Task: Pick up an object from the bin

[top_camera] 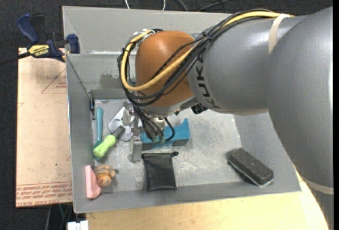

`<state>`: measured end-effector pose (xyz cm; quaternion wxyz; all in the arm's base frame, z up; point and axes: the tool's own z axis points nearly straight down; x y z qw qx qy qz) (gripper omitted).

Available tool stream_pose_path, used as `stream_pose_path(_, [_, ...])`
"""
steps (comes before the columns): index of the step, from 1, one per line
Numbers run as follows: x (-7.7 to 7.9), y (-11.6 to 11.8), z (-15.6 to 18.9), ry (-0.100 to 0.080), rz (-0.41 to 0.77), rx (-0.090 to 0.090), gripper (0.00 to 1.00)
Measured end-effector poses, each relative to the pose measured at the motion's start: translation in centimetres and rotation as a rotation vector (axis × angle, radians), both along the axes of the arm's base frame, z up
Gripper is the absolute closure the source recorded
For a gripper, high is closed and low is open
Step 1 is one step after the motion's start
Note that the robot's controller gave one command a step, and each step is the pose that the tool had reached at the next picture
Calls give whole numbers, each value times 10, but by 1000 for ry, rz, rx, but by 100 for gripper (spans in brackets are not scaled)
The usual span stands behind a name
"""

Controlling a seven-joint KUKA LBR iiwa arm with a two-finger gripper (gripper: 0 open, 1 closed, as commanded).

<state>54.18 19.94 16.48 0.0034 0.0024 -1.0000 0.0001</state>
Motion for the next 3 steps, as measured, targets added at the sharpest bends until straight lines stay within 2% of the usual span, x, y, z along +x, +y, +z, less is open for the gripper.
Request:
stream_pose_path(1, [2,-1,5,-7,-5,2,0])
stream_pose_path(2, [20,-33,-73,-8,-35,3,0])
stream_pose_path(3, [70,-36,-86,-15,255,7,0])
